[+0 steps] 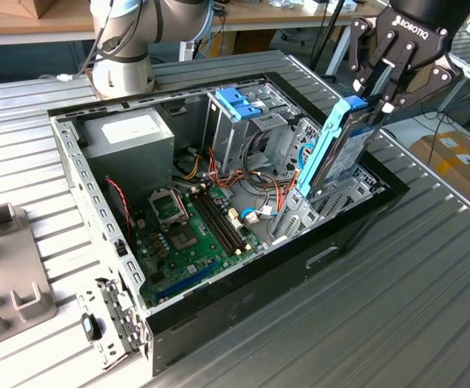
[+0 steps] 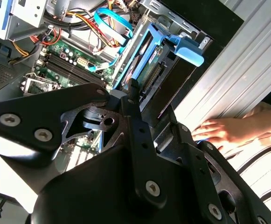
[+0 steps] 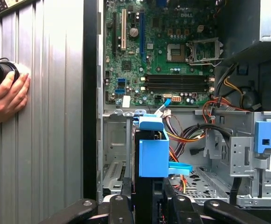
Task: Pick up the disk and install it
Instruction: 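Insert the disk into the insertion slot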
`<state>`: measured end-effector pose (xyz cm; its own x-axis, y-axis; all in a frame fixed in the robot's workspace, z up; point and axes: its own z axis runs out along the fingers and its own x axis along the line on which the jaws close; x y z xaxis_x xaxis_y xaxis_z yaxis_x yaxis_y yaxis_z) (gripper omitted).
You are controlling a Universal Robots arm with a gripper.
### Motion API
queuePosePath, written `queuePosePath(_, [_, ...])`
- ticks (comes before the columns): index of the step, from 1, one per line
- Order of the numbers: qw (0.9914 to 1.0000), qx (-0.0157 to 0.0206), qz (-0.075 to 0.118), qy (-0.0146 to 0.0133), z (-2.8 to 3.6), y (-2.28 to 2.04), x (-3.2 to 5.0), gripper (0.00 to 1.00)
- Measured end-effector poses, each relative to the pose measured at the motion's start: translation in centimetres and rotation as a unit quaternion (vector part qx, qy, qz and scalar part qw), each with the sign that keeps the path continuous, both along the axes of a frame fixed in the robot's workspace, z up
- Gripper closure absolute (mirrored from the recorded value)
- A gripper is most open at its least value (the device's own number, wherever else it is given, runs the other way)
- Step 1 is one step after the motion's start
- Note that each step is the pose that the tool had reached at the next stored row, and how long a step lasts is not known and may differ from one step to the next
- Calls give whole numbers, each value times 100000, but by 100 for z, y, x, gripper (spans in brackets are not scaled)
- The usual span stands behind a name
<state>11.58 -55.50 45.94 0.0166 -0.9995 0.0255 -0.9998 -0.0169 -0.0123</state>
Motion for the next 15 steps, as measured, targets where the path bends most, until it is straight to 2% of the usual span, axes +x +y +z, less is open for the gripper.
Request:
queuePosePath(7, [100000, -4, 1, -1, -6, 0, 0, 65])
queuePosePath(11, [100000, -8, -1, 1, -31, 0, 2, 65])
queuePosePath(15, [100000, -1, -1, 1, -129, 0, 6, 65])
